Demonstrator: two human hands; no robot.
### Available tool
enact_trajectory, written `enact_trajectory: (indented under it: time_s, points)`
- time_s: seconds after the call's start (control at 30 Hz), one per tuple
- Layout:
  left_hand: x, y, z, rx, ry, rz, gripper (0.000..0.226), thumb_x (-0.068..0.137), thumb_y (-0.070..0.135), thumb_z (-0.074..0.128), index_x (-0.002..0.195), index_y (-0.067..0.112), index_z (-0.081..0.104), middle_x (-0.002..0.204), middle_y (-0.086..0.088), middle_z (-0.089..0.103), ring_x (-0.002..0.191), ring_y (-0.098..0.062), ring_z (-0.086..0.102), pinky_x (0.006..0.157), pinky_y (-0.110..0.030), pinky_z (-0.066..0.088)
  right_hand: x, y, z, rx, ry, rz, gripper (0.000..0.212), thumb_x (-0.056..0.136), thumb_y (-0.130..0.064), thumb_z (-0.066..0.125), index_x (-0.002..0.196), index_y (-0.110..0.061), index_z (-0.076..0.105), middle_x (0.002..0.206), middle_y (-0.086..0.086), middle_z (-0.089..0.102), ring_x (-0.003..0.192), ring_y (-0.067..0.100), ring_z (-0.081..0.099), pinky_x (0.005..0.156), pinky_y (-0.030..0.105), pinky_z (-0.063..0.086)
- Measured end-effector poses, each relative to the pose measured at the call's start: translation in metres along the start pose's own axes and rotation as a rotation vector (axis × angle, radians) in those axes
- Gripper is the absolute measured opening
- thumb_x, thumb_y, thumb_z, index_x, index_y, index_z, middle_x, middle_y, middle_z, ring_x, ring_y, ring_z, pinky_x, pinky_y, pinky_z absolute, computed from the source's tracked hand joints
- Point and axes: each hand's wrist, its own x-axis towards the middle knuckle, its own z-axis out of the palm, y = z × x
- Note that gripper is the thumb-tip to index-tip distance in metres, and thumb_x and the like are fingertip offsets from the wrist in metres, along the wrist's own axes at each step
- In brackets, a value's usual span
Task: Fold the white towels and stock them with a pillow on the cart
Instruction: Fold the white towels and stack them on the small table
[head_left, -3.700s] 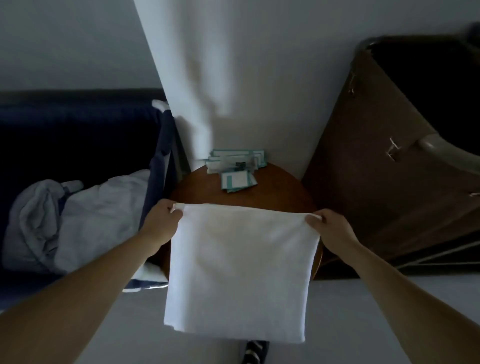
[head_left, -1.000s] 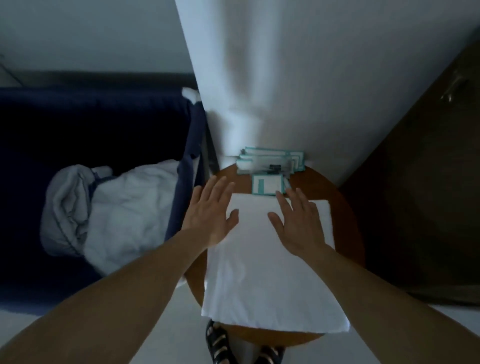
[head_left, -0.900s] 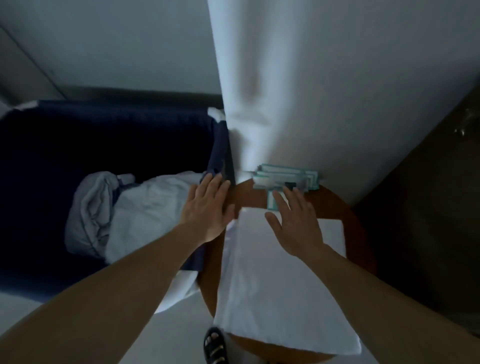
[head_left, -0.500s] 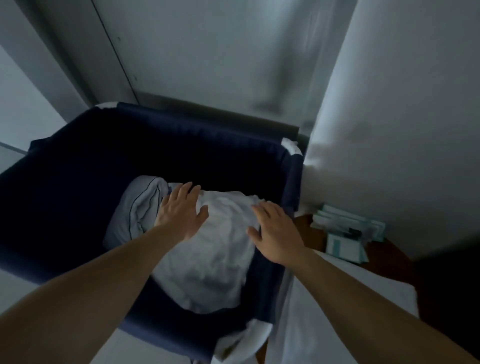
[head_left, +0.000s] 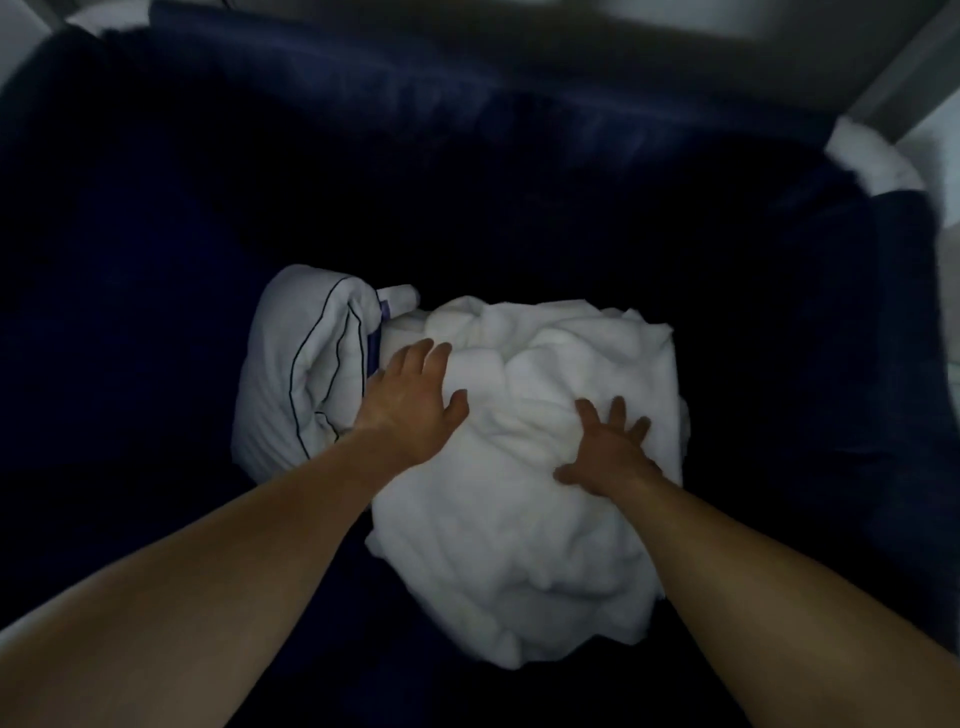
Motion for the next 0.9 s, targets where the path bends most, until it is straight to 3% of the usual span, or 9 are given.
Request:
enact_trajectory:
  time_s: [0.1,0.27,0.37,0.47,0.53,0.6,0.7,0.8,0.9]
  points:
    - [0.001,0.002,0.013,-0.036,-0.041,0.044,0.069,0.1,0.049,0.042,0.157,0.017,0.02,0.163,-0.009,0.02,0.147,-0.025,0.021,0.118,-0.044,0.022,0.001,0.006,0.008,0.038,0.222,-0.071,0.051,0.096,-0.03,0.058,0.142,-0.021,0.037,0.147,0.012,0.03,0.126,0.035,0.036,0.101,0.044,0.042]
    - [-0.001,0.03,-0.009,-0.15,-0.118,0.067,0.082,0.094,0.058,0.051,0.158,0.024,0.013,0.165,-0.002,0.011,0.15,-0.021,0.013,0.12,-0.043,0.021,-0.05,0.008,-0.022,0.245,0.476,-0.21,0.007,0.095,-0.008,0.053,0.101,-0.007,0.056,0.104,0.009,0.056,0.087,0.023,0.055,0.07,0.028,0.038]
    - [-0.007,0.052,-0.038,-0.272,-0.22,0.123,0.107,0.076,0.069,0.066,0.157,0.038,0.003,0.165,0.01,0.001,0.151,-0.017,0.006,0.121,-0.043,0.021,-0.098,-0.002,-0.055,0.545,0.551,-0.271,0.022,0.092,-0.007,0.059,0.077,-0.019,0.047,0.081,-0.003,0.056,0.071,0.012,0.052,0.061,0.025,0.038]
    - [-0.023,0.076,-0.071,-0.361,-0.319,0.2,0.127,0.055,0.074,0.077,0.145,0.062,-0.012,0.159,0.028,-0.008,0.151,-0.012,0.002,0.12,-0.047,0.024,-0.155,-0.012,-0.103,0.825,0.497,-0.352,0.016,0.085,-0.012,0.064,0.09,-0.025,0.054,0.087,-0.006,0.062,0.074,0.004,0.058,0.059,0.011,0.043]
    - [-0.037,0.097,-0.092,-0.434,-0.269,0.265,0.132,0.049,0.07,0.084,0.141,0.066,-0.009,0.155,0.035,-0.003,0.15,-0.011,0.01,0.117,-0.046,0.032,-0.197,-0.016,-0.135,0.982,0.45,-0.489,0.019,0.075,-0.02,0.065,0.089,-0.032,0.058,0.091,-0.003,0.066,0.082,0.011,0.064,0.068,0.02,0.052]
    - [-0.052,0.121,-0.113,-0.608,-0.212,0.325,0.136,0.05,0.056,0.093,0.153,0.043,0.007,0.158,0.017,0.02,0.144,-0.008,0.03,0.112,-0.041,0.042,-0.241,-0.017,-0.167,1.028,0.428,-0.64,0.019,0.065,-0.028,0.064,0.08,-0.039,0.06,0.09,-0.001,0.066,0.089,0.021,0.065,0.078,0.039,0.056]
    - [-0.079,0.154,-0.147,-0.712,-0.105,0.314,0.1,0.049,0.048,0.094,0.136,0.033,0.047,0.119,0.018,0.065,0.111,0.005,0.06,0.099,-0.035,0.053,-0.301,-0.011,-0.205,1.135,0.412,-0.859,0.02,0.059,-0.031,0.065,0.075,-0.043,0.063,0.091,-0.001,0.064,0.092,0.025,0.063,0.079,0.047,0.056]
    - [-0.107,0.193,-0.182,-0.879,0.009,0.303,0.071,0.052,0.04,0.09,0.117,0.036,0.06,0.11,0.011,0.072,0.106,-0.009,0.067,0.092,-0.04,0.055,-0.353,0.007,-0.234,1.188,0.444,-0.961,0.022,0.064,-0.024,0.067,0.081,-0.038,0.066,0.093,0.003,0.067,0.092,0.025,0.067,0.078,0.043,0.058]
    - [-0.139,0.243,-0.213,-1.001,0.14,0.332,0.047,0.061,0.029,0.087,0.104,0.032,0.068,0.098,0.01,0.075,0.092,-0.009,0.072,0.071,-0.023,0.057,-0.398,0.034,-0.26,1.14,0.608,-0.956,0.034,0.072,-0.02,0.063,0.105,-0.013,0.063,0.106,0.015,0.068,0.099,0.03,0.069,0.085,0.053,0.059]
